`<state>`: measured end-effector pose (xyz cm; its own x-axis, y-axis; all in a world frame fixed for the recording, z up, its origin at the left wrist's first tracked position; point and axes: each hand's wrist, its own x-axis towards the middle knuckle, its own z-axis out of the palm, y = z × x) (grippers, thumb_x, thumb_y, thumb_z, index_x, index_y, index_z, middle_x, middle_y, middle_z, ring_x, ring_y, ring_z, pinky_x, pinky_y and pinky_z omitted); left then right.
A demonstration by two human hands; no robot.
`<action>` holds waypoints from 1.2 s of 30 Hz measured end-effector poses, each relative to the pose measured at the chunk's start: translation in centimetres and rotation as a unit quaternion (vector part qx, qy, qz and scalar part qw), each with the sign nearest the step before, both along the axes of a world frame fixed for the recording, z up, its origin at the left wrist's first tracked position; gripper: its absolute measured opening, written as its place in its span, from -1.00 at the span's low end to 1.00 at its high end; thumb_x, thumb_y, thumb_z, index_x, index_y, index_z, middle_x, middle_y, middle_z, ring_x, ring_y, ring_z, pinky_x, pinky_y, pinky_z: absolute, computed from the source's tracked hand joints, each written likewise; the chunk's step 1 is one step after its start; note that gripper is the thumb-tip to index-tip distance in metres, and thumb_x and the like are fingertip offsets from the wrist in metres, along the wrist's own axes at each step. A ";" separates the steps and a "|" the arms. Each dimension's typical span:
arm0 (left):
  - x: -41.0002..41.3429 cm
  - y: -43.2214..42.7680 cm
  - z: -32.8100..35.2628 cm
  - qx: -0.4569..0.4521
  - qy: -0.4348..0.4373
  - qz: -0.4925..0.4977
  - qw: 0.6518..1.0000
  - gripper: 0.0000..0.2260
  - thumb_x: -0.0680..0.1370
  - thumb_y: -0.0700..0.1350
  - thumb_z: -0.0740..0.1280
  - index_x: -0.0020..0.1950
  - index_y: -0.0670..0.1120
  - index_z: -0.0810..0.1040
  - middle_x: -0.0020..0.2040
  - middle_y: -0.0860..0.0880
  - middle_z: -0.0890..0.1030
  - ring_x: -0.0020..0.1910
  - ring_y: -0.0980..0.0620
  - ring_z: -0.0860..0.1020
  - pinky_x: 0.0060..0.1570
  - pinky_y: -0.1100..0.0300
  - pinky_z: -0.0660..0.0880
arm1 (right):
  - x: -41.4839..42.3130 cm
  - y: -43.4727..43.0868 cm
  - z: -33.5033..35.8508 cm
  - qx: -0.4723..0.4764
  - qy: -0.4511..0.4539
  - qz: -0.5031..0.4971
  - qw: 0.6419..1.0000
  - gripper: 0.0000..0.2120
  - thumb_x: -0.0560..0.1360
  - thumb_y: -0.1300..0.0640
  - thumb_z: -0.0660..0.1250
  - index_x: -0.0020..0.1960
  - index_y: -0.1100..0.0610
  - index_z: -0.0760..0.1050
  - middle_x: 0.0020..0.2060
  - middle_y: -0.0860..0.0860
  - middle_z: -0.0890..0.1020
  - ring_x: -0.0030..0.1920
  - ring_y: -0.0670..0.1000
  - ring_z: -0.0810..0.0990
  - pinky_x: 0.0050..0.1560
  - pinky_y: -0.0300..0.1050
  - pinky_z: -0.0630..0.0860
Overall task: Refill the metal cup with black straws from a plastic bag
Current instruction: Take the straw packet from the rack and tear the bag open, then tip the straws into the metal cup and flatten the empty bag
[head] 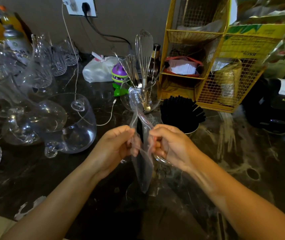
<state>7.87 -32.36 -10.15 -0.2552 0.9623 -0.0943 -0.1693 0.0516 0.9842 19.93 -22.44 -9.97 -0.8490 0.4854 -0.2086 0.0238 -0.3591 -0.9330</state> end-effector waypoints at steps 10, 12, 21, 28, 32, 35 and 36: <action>-2.9 -0.2 1.8 -0.069 0.274 0.109 0.953 -0.78 0.41 -0.38 0.25 -0.45 -0.26 0.43 -0.61 -0.02 0.54 -0.57 0.17 0.51 -0.54 0.44 0.43 | 1.2 1.2 0.8 0.239 -0.136 -0.035 0.961 -0.68 0.38 0.37 0.23 -0.54 0.21 0.36 -0.73 -0.06 0.43 -0.69 -0.15 0.39 -0.65 -0.38 0.24; -3.5 -0.3 2.1 -0.063 0.295 0.113 0.947 -0.78 0.40 -0.40 0.25 -0.45 -0.25 0.43 -0.62 -0.01 0.55 -0.60 0.18 0.49 -0.57 0.45 0.41 | 1.6 1.3 0.8 0.249 -0.148 -0.037 0.956 -0.66 0.39 0.37 0.25 -0.55 0.22 0.35 -0.75 -0.06 0.42 -0.71 -0.15 0.38 -0.66 -0.41 0.25; -4.8 -0.9 4.7 -0.067 0.372 0.036 0.925 -0.72 0.34 -0.45 0.32 -0.50 -0.17 0.39 -0.60 -0.04 0.49 -0.59 0.18 0.51 -0.51 0.43 0.46 | 3.0 1.9 0.8 0.273 -0.186 -0.003 0.944 -0.69 0.38 0.35 0.26 -0.52 0.22 0.41 -0.69 -0.05 0.47 -0.67 -0.14 0.42 -0.60 -0.36 0.25; -4.8 0.4 6.3 -0.029 0.403 0.024 0.914 -0.77 0.33 -0.43 0.32 -0.33 -0.11 0.48 -0.47 -0.10 0.55 -0.50 0.07 0.52 -0.47 0.34 0.48 | 3.0 1.4 1.5 0.211 -0.168 0.026 0.963 -0.93 0.37 0.22 0.29 -0.18 0.12 0.41 -0.36 0.09 0.56 -0.47 -0.06 0.54 -0.50 -0.25 0.42; -4.1 1.3 6.7 0.010 0.480 0.042 0.876 -0.85 0.35 -0.33 0.34 -0.27 -0.07 0.54 -0.50 -0.01 0.53 -0.46 0.14 0.48 -0.41 0.39 0.42 | 2.2 1.9 0.8 -0.097 -0.071 0.102 0.987 -0.42 0.32 -0.11 0.16 0.29 0.08 0.28 0.08 0.20 0.55 -0.07 0.20 0.63 -0.26 -0.05 0.64; -3.0 1.7 6.8 0.064 0.552 0.056 0.829 -0.90 0.31 -0.17 0.29 -0.26 -0.06 0.60 -0.47 0.05 0.53 -0.41 0.24 0.50 -0.37 0.49 0.37 | 1.3 2.2 0.1 -0.209 -0.033 0.131 0.969 -0.35 0.36 -0.28 0.09 0.29 0.12 0.33 0.11 0.23 0.54 0.01 0.26 0.60 0.00 0.14 0.57; -2.7 1.8 6.8 0.084 0.570 0.048 0.816 -0.86 0.31 -0.15 0.28 -0.23 -0.07 0.62 -0.45 0.06 0.54 -0.35 0.25 0.51 -0.34 0.50 0.37 | 1.0 2.2 -0.1 -0.228 -0.027 0.132 0.964 -0.33 0.36 -0.31 0.06 0.27 0.13 0.37 0.11 0.23 0.55 0.03 0.26 0.59 0.06 0.17 0.53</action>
